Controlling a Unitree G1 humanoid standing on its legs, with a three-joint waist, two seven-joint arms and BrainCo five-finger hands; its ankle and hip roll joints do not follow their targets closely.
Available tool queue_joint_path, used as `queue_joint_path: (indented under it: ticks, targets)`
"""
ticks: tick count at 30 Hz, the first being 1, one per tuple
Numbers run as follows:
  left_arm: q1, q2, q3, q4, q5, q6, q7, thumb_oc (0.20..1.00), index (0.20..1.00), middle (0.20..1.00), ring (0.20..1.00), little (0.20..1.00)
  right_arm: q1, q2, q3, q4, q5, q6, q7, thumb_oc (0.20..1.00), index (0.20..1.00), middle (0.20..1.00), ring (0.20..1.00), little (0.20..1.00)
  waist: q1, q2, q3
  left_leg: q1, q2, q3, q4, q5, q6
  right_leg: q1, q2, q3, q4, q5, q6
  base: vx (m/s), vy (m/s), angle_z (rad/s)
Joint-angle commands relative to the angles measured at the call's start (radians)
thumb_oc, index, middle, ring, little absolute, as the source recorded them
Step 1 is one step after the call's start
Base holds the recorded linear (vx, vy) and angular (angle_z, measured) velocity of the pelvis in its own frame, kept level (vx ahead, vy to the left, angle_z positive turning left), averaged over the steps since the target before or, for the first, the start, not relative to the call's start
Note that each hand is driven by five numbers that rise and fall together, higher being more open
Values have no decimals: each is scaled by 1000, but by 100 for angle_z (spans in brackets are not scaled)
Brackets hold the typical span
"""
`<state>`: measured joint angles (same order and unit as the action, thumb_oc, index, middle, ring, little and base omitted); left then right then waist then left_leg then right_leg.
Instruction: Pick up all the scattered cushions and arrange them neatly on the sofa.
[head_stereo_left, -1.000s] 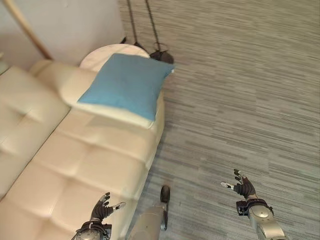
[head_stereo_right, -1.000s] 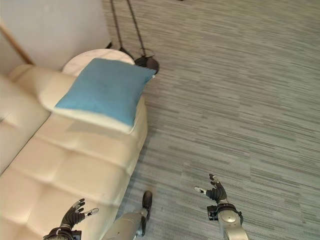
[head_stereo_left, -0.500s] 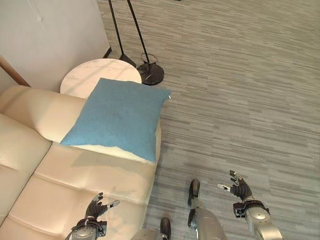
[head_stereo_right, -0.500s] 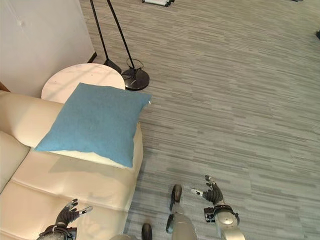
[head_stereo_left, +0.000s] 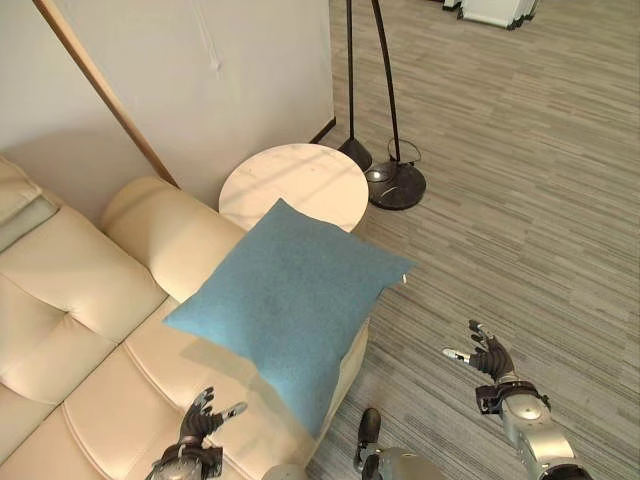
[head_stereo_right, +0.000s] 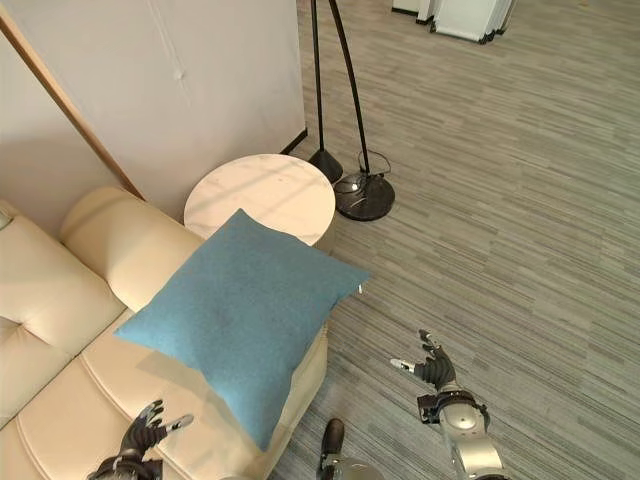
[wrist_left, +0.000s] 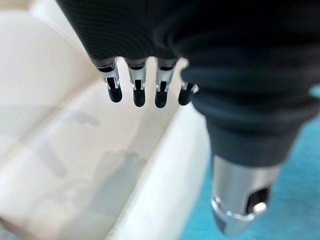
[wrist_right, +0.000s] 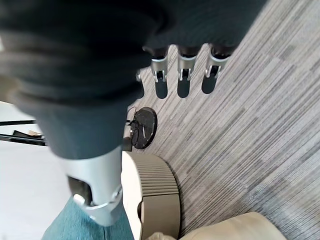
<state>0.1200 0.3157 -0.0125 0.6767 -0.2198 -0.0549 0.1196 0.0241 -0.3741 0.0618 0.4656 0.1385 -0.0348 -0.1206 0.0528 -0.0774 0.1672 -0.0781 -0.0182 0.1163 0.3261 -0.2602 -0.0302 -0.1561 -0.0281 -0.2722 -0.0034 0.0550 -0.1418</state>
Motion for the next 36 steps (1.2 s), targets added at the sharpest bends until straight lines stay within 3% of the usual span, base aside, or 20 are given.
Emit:
queue_joint_path:
  ticks: [1, 5, 8, 10, 11, 12, 13, 15, 16, 17, 18, 20, 21, 22, 24, 26, 27, 31, 34, 36]
  targets:
    - [42, 34, 40, -10, -27, -26, 25, 1000, 1000, 1000, 1000, 1000, 29, -27, -35, -28, 16, -38, -18, 1000, 1000, 1000, 1000, 1000, -2, 47, -16, -58, 92, 83, -116, 176, -21, 42, -101, -100, 127, -112, 236, 174, -76, 55]
    - [56, 30, 51, -15, -21, -23, 19, 1000, 1000, 1000, 1000, 1000, 47, -22, -61, -40, -2, -36, -27, 1000, 1000, 1000, 1000, 1000, -5, 57, -44, 7, 97, 151, -185, 146, -19, 95, -98, -159, 120, -133, 247, 164, 24, 73]
    - [71, 22, 57, -18, -24, -18, 18, 1000, 1000, 1000, 1000, 1000, 43, -19, -66, -46, -20, -27, -26, 1000, 1000, 1000, 1000, 1000, 5, 52, -49, 32, 68, 99, -205, 131, -4, 108, -110, -147, 150, -134, 253, 143, 119, 26]
    - [93, 24, 55, -38, -35, -10, 12, 1000, 1000, 1000, 1000, 1000, 33, -24, -63, -69, -48, -11, -18, 1000, 1000, 1000, 1000, 1000, 15, 57, -33, 58, 32, 44, -227, 128, 52, 46, -155, -114, 336, -93, 266, 68, 183, 5]
    - [93, 25, 55, -38, -35, -10, 12, 1000, 1000, 1000, 1000, 1000, 33, -24, -63, -69, -48, -11, -18, 1000, 1000, 1000, 1000, 1000, 15, 57, -33, 57, 32, 44, -227, 128, 52, 45, -155, -114, 336, -93, 266, 28, 39, -5]
    - [91, 31, 50, -48, -29, -10, 12, 1000, 1000, 1000, 1000, 1000, 29, -22, -67, -78, -67, -11, -27, 1000, 1000, 1000, 1000, 1000, 3, 57, -21, 64, 28, 8, -219, 118, 61, -7, -137, -12, 372, -82, 280, 174, -143, 30]
    - [89, 33, 46, -72, -28, -18, 13, 1000, 1000, 1000, 1000, 1000, 21, -43, -69, -85, -89, -8, -38, 1000, 1000, 1000, 1000, 1000, -7, 59, -24, 81, 32, -26, -242, 115, 47, -42, -110, 78, 304, -99, 272, 244, -213, 58]
    - [81, 34, 41, -79, -35, -26, 23, 1000, 1000, 1000, 1000, 1000, 10, -64, -78, -101, -107, -3, -55, 1000, 1000, 1000, 1000, 1000, -20, 61, -21, 101, 42, -69, -257, 110, 30, -87, -112, 151, 219, -63, 285, 221, -216, 57]
    - [81, 34, 42, -79, -35, -26, 23, 1000, 1000, 1000, 1000, 1000, 10, -64, -78, -101, -107, -3, -55, 1000, 1000, 1000, 1000, 1000, -21, 60, -23, 98, 41, -70, -258, 113, 30, -88, -113, 150, 215, -60, 285, 193, -197, 33]
    - [75, 38, 35, -87, -32, -29, 27, 1000, 1000, 1000, 1000, 1000, 15, -72, -86, -118, -112, 3, -60, 1000, 1000, 1000, 1000, 1000, -36, 62, -19, 112, 48, -102, -265, 109, 20, -114, -106, 200, 178, -44, 295, 318, -347, 45]
    - [56, 57, 19, -95, -11, -31, 53, 1000, 1000, 1000, 1000, 1000, 23, -105, -96, -146, -121, -2, -73, 1000, 1000, 1000, 1000, 1000, -64, 64, -7, 149, 78, -166, -283, 95, -6, -162, -85, 308, 155, -29, 320, 317, -348, 87]
    - [50, 63, 15, -108, -14, -40, 44, 1000, 1000, 1000, 1000, 1000, 24, -112, -104, -170, -112, 3, -60, 1000, 1000, 1000, 1000, 1000, -67, 50, -11, 150, 82, -189, -292, 101, -19, -151, -81, 321, 145, -29, 321, 206, -309, 118]
    - [56, 69, 15, -126, -12, -41, 41, 1000, 1000, 1000, 1000, 1000, 19, -116, -103, -183, -108, 7, -48, 1000, 1000, 1000, 1000, 1000, -59, 37, -14, 148, 94, -196, -290, 107, -33, -139, -100, 286, 135, -17, 321, 182, -567, 116]
    - [39, 66, -2, -125, -20, -41, 43, 1000, 1000, 1000, 1000, 1000, 5, -134, -98, -197, -105, 3, -46, 1000, 1000, 1000, 1000, 1000, -58, 33, -16, 126, 142, -203, -305, 155, -56, -118, -88, 252, 134, -24, 313, 126, -556, 85]
    - [7, 56, -24, -126, -42, -50, 36, 1000, 1000, 1000, 1000, 1000, -16, -175, -92, -198, -104, -4, -46, 1000, 1000, 1000, 1000, 1000, -62, 33, -24, 78, 177, -160, -313, 216, -74, -103, -97, 190, 118, -33, 310, 70, -384, 105]
    - [6, 56, -24, -126, -42, -50, 36, 1000, 1000, 1000, 1000, 1000, -16, -175, -91, -197, -104, -4, -46, 1000, 1000, 1000, 1000, 1000, -65, 32, -26, 73, 175, -162, -314, 220, -74, -106, -99, 188, 115, -30, 310, 25, -126, 128]
    - [-8, 49, -42, -133, -49, -51, 24, 1000, 1000, 1000, 1000, 1000, -25, -204, -74, -190, -102, -1, -37, 1000, 1000, 1000, 1000, 1000, -74, 37, -28, 44, 194, -69, -328, 266, -82, -83, -111, 141, 103, -39, 298, 43, -207, 78]
    - [-32, 43, -74, -123, -47, -51, 2, 1000, 1000, 1000, 1000, 1000, -107, -222, 12, -86, -64, 12, -6, 1000, 1000, 1000, 1000, 1000, -55, 38, -42, 42, 134, -33, -313, 214, -54, -20, -81, 83, 34, -38, 272, 80, -232, 47]
    - [-50, 43, -86, -121, -54, -47, -4, 1000, 1000, 1000, 1000, 1000, -126, -211, 40, -24, -44, 19, 2, 1000, 1000, 1000, 1000, 1000, -52, 32, -44, 28, 137, 40, -310, 228, -56, -12, -81, 53, 15, -38, 268, 41, -116, 28]
    - [-75, 46, -104, -116, -49, -47, -3, 1000, 1000, 1000, 1000, 1000, -168, -189, 86, 36, -23, 21, 4, 1000, 1000, 1000, 1000, 1000, -39, 30, -36, 18, 133, 43, -309, 230, -56, 4, -65, 38, 1, -42, 262, 57, -115, 55]
